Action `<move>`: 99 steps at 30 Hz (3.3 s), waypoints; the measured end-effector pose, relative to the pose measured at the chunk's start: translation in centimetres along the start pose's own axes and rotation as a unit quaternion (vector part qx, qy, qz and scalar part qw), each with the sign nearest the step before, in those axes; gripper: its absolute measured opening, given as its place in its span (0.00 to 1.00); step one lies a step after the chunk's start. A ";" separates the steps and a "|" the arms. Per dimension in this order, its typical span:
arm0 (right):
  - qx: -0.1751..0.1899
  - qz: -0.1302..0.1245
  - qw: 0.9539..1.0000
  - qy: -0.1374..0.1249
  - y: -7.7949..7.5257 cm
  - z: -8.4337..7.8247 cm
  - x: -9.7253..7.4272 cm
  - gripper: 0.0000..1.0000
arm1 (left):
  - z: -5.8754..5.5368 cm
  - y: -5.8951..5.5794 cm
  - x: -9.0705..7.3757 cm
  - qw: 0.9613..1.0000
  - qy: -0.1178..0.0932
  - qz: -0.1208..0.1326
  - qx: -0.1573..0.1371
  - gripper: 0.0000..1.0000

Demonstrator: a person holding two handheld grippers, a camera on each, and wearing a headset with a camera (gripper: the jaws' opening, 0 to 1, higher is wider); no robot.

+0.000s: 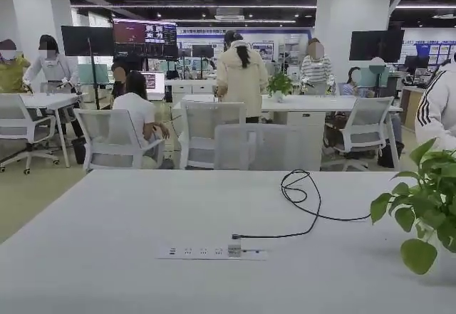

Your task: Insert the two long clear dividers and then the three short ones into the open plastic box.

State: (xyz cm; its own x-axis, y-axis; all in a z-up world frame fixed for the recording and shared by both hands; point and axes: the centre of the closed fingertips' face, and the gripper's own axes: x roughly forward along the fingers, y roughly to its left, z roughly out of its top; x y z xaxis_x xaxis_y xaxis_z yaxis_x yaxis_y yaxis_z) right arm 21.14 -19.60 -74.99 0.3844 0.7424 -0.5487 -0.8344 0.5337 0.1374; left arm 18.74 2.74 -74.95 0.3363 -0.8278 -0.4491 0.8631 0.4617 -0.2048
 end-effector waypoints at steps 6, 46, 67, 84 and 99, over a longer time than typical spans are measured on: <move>0.001 0.000 1.000 0.002 0.0 -0.1 0.0 0.87 | 0.1 0.1 0.1 1.000 -0.002 -0.001 -0.001 1.00; 0.003 -0.001 1.000 -0.002 -0.2 -0.1 0.2 0.87 | -0.1 0.2 -0.1 1.000 0.004 -0.001 -0.002 1.00; 0.007 -0.007 1.000 -0.010 -0.1 0.0 0.1 0.87 | 0.4 1.0 -0.5 1.000 0.000 0.007 -0.008 1.00; 0.008 -0.006 1.000 -0.014 0.1 0.2 0.2 0.86 | 0.4 5.1 -2.6 0.998 0.005 0.059 -0.022 1.00; 0.015 -0.008 1.000 -0.017 -0.2 0.4 0.5 0.85 | -1.2 10.3 -4.3 0.991 0.043 0.117 -0.048 0.92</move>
State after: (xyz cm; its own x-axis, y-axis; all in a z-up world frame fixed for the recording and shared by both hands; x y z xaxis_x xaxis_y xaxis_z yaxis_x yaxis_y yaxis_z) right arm 21.65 -19.13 -74.96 0.4110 0.7470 -0.5225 -0.8160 0.5570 0.1544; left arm 25.77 11.45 -76.19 0.4860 -0.6658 -0.5661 0.7241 0.6695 -0.1657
